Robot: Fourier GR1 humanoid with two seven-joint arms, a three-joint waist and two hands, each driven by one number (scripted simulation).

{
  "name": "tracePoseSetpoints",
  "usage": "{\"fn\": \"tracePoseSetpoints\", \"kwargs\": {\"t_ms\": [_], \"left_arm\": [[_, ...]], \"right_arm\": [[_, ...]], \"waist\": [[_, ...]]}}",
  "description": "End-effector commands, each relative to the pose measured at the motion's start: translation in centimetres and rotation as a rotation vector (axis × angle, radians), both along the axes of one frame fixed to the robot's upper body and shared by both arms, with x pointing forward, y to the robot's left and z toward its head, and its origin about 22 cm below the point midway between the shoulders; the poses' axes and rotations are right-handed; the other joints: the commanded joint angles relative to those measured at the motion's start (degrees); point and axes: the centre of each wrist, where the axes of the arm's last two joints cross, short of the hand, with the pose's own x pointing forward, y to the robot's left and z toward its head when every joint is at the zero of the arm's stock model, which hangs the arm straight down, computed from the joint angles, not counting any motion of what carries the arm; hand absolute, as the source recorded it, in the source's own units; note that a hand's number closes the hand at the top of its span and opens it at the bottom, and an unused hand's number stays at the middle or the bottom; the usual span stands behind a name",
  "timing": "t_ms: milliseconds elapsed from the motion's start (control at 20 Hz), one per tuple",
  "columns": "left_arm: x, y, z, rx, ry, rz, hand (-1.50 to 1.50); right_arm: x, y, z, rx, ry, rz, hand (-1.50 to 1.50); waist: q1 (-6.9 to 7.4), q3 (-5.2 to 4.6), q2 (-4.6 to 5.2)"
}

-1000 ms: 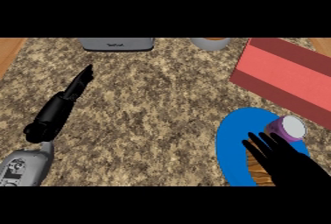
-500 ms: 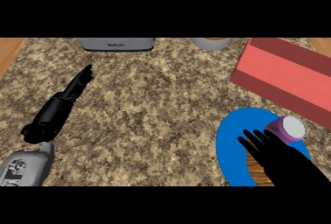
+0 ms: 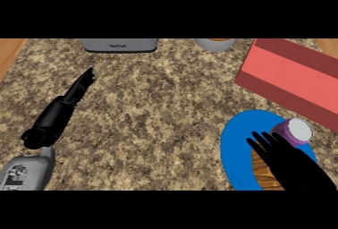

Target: Pick the croissant from the plate and place it in the cardboard box

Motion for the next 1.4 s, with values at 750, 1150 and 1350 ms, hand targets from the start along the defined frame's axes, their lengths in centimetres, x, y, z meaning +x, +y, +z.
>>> {"fn": "tracePoseSetpoints", "kwargs": {"t_ms": [750,1150,1350], "left_arm": [[0.3,-1.2,1.2,-0.001,0.002,-0.021,0.00],[2.0,-1.6,1.0,-0.008,-0.014,0.007,0.00],[-1.2,-0.7,-0.2,0.007,0.000,0.004,0.00]], "right_arm": [[5.7,5.7,-2.3,0.240,-0.075,0.335,1.50],[11.3,8.8,-0.5,0.441,-0.193,0.455,1.50],[11.4,7.2,2.4,0.443,-0.375,0.500,1.50]], "waist": [[1.89,0.03,0.51],[0.35,0.01,0.25],[0.61,0.02,-0.04]]}}
